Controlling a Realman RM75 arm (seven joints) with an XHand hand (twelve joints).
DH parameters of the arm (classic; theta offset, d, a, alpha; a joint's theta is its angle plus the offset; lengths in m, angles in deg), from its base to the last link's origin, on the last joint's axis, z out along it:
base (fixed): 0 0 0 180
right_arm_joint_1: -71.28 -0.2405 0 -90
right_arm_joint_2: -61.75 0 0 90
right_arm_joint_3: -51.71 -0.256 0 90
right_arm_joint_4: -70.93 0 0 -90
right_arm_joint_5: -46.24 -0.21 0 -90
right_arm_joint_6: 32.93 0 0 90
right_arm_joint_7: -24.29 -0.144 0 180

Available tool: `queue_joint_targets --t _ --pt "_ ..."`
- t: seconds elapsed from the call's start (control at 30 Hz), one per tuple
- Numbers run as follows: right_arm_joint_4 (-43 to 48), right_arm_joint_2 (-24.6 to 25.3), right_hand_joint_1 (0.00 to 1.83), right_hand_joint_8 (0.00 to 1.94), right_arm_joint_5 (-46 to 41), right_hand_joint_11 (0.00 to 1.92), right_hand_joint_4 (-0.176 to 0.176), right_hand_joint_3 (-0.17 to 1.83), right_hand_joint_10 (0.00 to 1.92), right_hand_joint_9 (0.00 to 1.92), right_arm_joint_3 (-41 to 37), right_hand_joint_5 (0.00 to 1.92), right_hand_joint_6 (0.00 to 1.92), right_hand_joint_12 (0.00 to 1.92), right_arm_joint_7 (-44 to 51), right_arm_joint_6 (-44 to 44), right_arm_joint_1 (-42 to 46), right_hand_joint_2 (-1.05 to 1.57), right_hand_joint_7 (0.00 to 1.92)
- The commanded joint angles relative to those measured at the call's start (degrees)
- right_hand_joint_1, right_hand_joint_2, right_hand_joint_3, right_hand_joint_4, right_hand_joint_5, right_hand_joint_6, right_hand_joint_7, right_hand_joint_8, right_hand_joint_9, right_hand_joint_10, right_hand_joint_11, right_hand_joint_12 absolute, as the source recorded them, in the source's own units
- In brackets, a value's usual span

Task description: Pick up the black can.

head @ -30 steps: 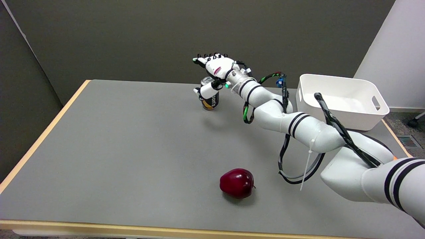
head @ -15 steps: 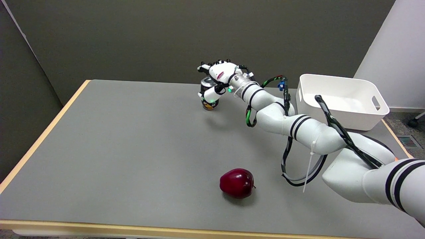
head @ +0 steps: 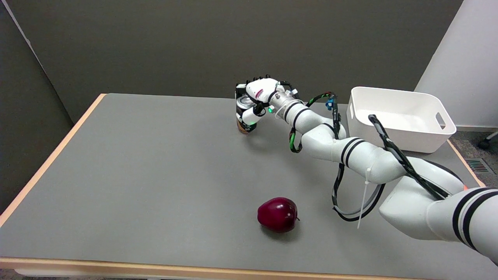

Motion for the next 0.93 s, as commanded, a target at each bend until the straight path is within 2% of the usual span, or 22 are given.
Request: queue_joint_targets --t 0.03,0.07,0.1,0.13,0.17,0.23,0.4,0.47,0.6,0.77,0.87,0.93 --pt "0.4 -0.6 0.78 1.04 5.6 0.37 0.148 0.85 1.22 0.66 0.1 0.45 1.10 1.44 0.0 -1.7 0.7 0.80 0.73" --pt "0.6 -0.7 0.96 1.20 6.3 0.38 0.024 0.55 1.25 0.68 -0.2 0.49 1.31 1.48 0.0 -2.2 0.5 0.98 0.78" --pt "0.9 -0.8 1.10 1.32 6.5 0.38 -0.070 0.32 1.28 0.70 -0.4 0.52 1.47 1.50 0.0 -2.5 0.4 1.11 0.82" --pt "1.4 -1.0 1.17 1.37 6.7 0.43 -0.122 0.18 1.25 0.73 -0.5 0.54 1.54 1.45 0.0 -2.8 0.3 1.19 0.84" --pt "2.2 -1.3 1.17 1.37 6.9 0.51 -0.130 0.14 1.18 0.75 -0.7 0.54 1.53 1.36 0.0 -3.1 0.1 1.21 0.84" --pt "4.2 -2.1 1.20 1.37 7.0 0.52 -0.169 0.30 1.33 0.76 -1.2 0.58 1.48 1.54 0.1 -3.3 -0.2 1.11 0.89" --pt "9.8 -4.5 1.21 1.44 7.9 0.52 -0.176 0.43 1.42 0.81 -3.0 0.63 1.43 1.70 0.4 -3.8 -0.8 1.04 0.87" --pt "12.9 -5.5 1.19 1.48 9.6 0.52 -0.176 0.35 1.42 0.82 -4.7 0.69 1.46 1.73 0.4 -3.3 -0.8 1.10 0.74" --pt "18.5 -8.1 1.19 1.50 12.7 0.52 -0.176 0.42 1.45 0.84 -8.7 0.69 1.48 1.75 0.5 -1.0 -0.6 1.06 0.75" --pt "24.5 -12.1 1.19 1.50 15.4 0.54 -0.176 0.44 1.49 0.86 -15.8 0.70 1.48 1.78 5.8 4.1 1.2 1.05 0.75" --pt "27.4 -14.6 1.19 1.50 14.8 0.57 -0.176 0.45 1.50 0.86 -22.5 0.70 1.47 1.78 9.4 6.8 4.0 1.05 0.75" --pt "29.7 -16.3 1.19 1.50 12.8 0.58 -0.176 0.46 1.51 0.86 -29.9 0.70 1.48 1.78 9.6 6.9 8.6 1.04 0.75"
